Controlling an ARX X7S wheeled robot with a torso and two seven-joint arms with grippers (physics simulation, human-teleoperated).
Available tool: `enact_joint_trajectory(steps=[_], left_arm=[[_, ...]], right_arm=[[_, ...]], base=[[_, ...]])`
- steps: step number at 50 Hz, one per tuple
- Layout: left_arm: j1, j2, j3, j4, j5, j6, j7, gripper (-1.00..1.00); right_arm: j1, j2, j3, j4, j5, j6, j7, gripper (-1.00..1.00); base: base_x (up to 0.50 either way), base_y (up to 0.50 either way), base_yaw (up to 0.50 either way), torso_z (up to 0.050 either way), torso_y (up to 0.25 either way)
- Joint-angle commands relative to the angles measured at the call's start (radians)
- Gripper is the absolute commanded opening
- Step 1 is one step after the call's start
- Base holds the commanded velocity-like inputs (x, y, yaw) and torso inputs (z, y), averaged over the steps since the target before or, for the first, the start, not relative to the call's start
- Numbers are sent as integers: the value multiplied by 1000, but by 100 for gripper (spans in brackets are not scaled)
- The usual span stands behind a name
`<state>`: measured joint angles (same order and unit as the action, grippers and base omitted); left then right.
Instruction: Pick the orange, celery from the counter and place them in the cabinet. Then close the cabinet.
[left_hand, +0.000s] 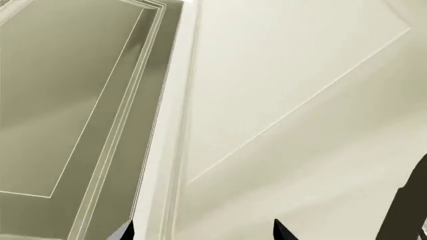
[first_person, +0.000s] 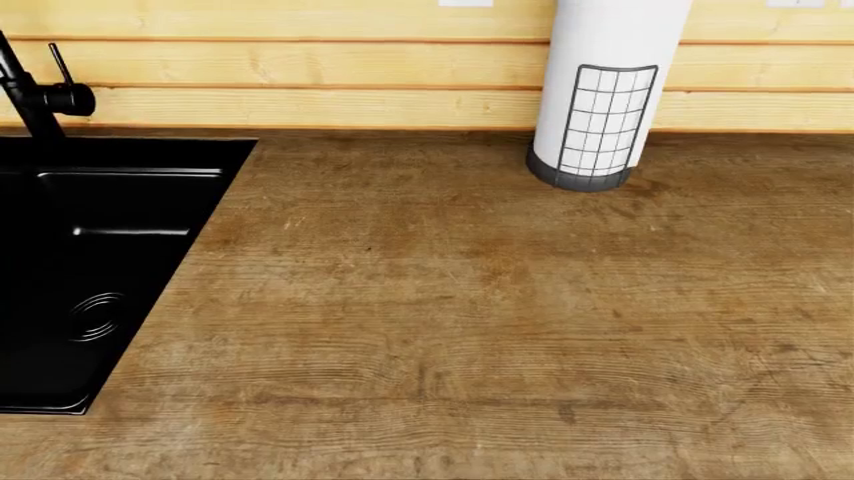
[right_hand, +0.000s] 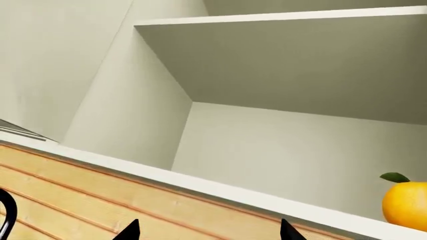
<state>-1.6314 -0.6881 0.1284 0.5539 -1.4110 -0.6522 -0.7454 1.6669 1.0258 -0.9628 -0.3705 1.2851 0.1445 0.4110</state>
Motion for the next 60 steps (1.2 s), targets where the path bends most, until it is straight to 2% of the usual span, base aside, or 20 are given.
enact_joint_trajectory(steps=[1,25,44,60], left_arm=[[-132,86,11,-78,154,-18,140,100],[-174,157,165,-161,274,-19,299,100],[-229,162,312,-259,342,-138,327,100],[-290,173,466,-276,390,-215,461,100]], right_arm=[[-15,-3,4,2,-5,-4,0,100],[-39,-1,9,2,-13,-19,-1,100],[-58,4,15,2,-17,-30,-3,100],[-76,11,19,0,-17,-40,-3,100]], base=[[0,0,0,0,0],[0,0,0,2,3],[0,0,0,2,0],[0,0,0,0,0]])
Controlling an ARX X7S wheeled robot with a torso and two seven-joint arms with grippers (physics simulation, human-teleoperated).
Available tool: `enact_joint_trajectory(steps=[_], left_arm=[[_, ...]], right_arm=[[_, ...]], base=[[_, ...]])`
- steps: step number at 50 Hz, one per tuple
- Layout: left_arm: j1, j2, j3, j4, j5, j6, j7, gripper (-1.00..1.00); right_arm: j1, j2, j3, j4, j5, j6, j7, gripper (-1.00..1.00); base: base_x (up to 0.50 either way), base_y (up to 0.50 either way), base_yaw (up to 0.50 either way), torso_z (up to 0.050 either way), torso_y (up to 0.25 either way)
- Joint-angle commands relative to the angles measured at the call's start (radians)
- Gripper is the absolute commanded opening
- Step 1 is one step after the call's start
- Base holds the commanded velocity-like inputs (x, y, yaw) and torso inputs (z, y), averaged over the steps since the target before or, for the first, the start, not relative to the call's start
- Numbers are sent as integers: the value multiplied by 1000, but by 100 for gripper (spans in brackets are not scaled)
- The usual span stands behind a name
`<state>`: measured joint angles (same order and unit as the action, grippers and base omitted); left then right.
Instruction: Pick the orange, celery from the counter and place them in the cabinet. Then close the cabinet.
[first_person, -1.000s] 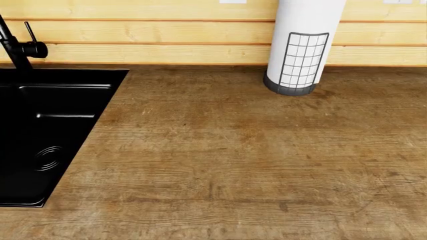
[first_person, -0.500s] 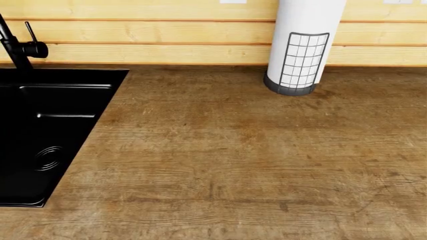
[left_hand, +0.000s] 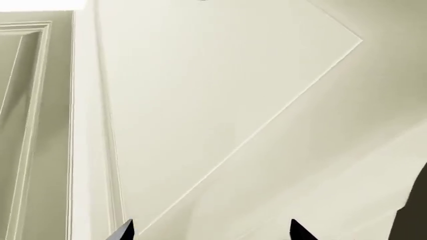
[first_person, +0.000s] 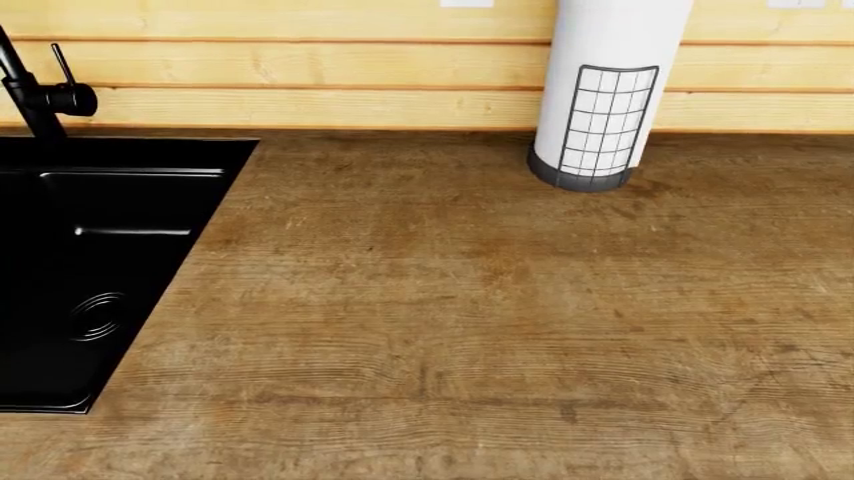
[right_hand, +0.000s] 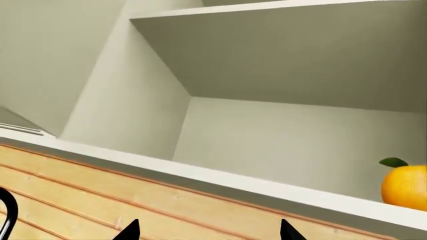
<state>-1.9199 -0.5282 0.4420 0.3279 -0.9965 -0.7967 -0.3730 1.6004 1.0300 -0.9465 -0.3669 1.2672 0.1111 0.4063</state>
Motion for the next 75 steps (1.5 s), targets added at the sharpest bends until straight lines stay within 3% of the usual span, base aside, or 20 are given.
enact_joint_trajectory(steps=[1,11,21,42,53,75], left_arm=[[-7,14,163,-54,-23,-81,93,100],[-66,33,279,-85,3,-175,158,100],[-86,58,345,-136,52,-174,213,100],[-99,144,327,-280,208,53,232,100],[-105,168,402,-320,273,61,260,100],[-101,192,404,-348,284,65,249,100]], right_arm=[[-11,7,3,-4,1,-8,2,100],[-33,12,3,-10,-4,-21,5,100],[-47,15,4,-12,-5,-30,7,100],[-82,23,7,-9,-15,-55,2,100],[-87,24,9,-8,-16,-56,1,100],[-115,33,15,-13,-21,-76,1,100]], base=[[0,0,0,0,0],[0,0,0,0,0],[0,0,0,0,0],[0,0,0,0,0],[0,0,0,0,0],[0,0,0,0,-80]])
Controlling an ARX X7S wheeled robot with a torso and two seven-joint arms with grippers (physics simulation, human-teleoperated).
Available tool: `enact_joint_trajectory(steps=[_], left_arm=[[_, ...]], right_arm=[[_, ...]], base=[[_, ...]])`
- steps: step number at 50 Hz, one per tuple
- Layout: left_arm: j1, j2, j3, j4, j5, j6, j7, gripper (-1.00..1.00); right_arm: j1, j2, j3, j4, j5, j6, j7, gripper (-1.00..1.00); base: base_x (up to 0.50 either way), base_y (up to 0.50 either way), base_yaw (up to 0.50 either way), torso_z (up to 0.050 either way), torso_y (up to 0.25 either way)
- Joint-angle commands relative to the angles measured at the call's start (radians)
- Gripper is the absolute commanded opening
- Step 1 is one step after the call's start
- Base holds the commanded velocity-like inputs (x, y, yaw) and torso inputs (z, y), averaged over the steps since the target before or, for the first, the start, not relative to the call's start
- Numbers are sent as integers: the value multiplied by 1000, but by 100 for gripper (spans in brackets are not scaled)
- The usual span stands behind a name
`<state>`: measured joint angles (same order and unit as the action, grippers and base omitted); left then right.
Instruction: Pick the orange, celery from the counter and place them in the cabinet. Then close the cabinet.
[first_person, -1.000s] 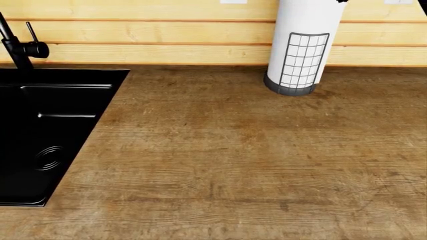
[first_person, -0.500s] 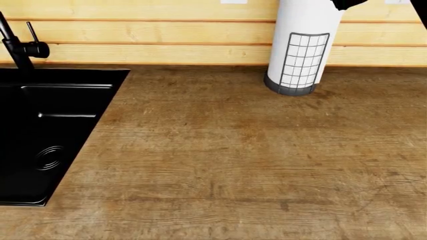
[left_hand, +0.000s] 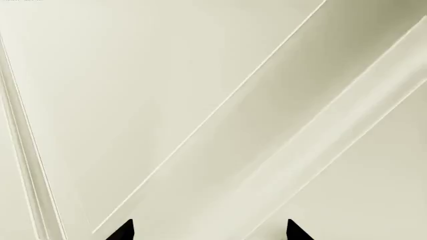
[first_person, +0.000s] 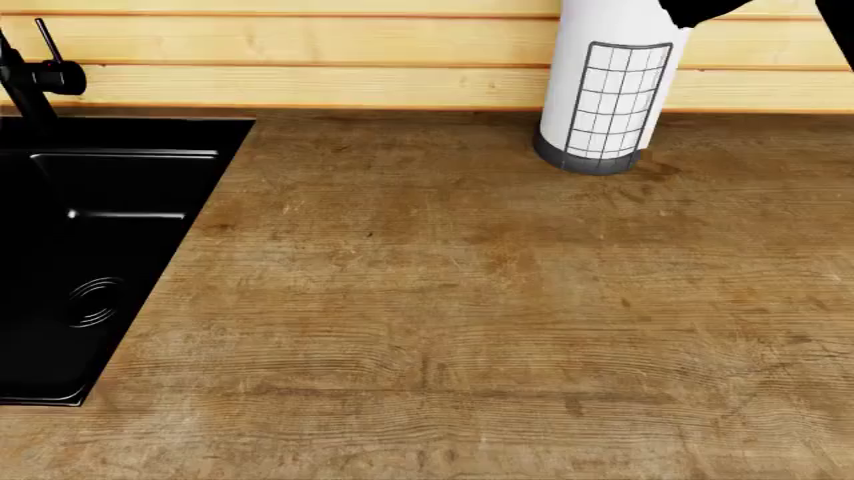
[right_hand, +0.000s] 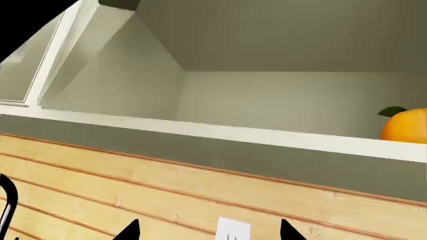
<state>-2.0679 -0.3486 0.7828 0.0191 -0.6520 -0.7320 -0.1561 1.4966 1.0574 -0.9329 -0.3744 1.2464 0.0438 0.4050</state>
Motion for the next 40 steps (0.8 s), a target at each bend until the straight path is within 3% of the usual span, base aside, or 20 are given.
enact_joint_trajectory(steps=[1,23,40], left_arm=[[47,13,62,-39,-62,0,33,100],[19,27,64,-29,-66,-8,51,100],[1,49,88,-60,-51,-8,80,100]], right_arm=[[-11,6,2,-5,0,-9,2,100],[-24,12,10,-8,2,-17,1,100],[-42,15,13,-5,-4,-30,-3,100]], base=[[0,0,0,0,-238],[0,0,0,0,-231],[0,0,0,0,-26]])
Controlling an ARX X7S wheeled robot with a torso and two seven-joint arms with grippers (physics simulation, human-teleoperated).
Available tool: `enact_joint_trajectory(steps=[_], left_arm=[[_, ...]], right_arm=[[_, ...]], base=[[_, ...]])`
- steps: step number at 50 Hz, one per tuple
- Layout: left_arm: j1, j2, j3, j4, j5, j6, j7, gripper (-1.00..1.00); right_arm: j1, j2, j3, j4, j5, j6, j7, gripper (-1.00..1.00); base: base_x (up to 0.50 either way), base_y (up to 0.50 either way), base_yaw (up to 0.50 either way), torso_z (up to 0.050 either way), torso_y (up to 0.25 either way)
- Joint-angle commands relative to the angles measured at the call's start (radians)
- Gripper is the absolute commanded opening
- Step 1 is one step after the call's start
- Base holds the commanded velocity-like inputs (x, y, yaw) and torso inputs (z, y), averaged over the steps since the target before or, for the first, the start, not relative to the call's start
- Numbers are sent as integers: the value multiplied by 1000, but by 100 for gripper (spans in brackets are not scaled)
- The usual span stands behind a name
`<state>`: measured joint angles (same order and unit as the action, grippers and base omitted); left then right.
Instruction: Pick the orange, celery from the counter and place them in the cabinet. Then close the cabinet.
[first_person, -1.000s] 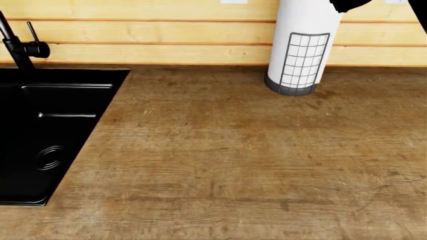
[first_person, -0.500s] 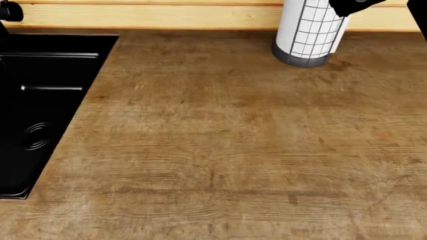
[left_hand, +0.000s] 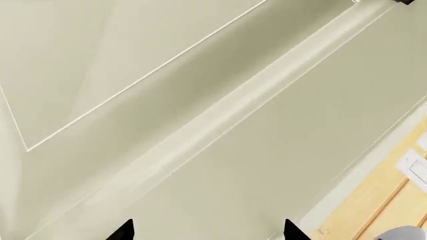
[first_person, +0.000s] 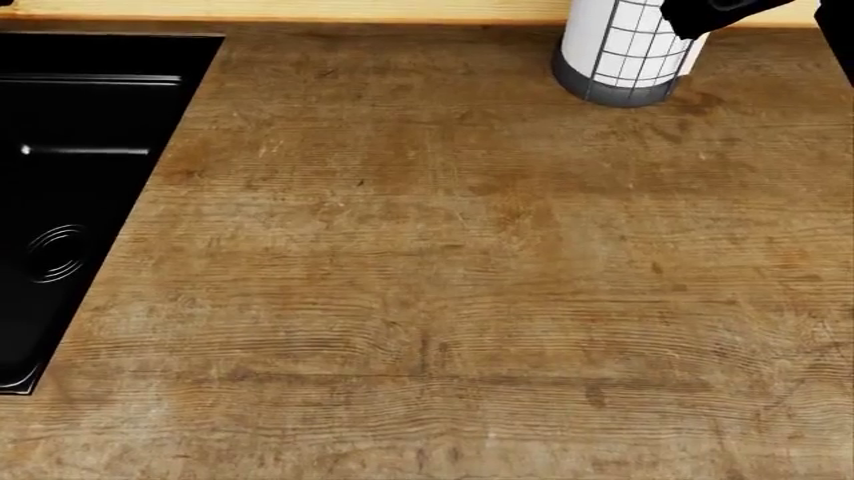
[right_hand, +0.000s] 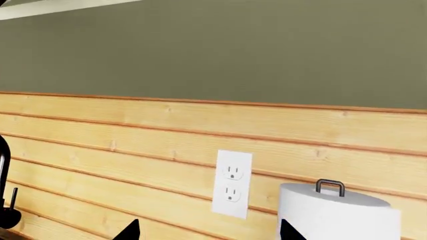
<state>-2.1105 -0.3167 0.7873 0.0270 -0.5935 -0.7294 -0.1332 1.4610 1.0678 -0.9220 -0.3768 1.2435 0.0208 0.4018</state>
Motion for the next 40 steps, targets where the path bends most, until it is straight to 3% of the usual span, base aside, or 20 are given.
enact_joint_trajectory(steps=[1,28,40], left_arm=[[41,20,84,-74,-111,-13,60,100],[-32,133,157,-353,-79,-144,86,100],[-28,169,39,-459,-152,-168,40,100]], right_arm=[[-7,5,2,-3,-2,-7,0,100],[-27,14,9,-8,3,-14,2,100],[-34,14,12,-6,5,-18,2,100]], base=[[0,0,0,0,-12],[2,0,-1,-1,-8],[9,-4,-7,0,-8]])
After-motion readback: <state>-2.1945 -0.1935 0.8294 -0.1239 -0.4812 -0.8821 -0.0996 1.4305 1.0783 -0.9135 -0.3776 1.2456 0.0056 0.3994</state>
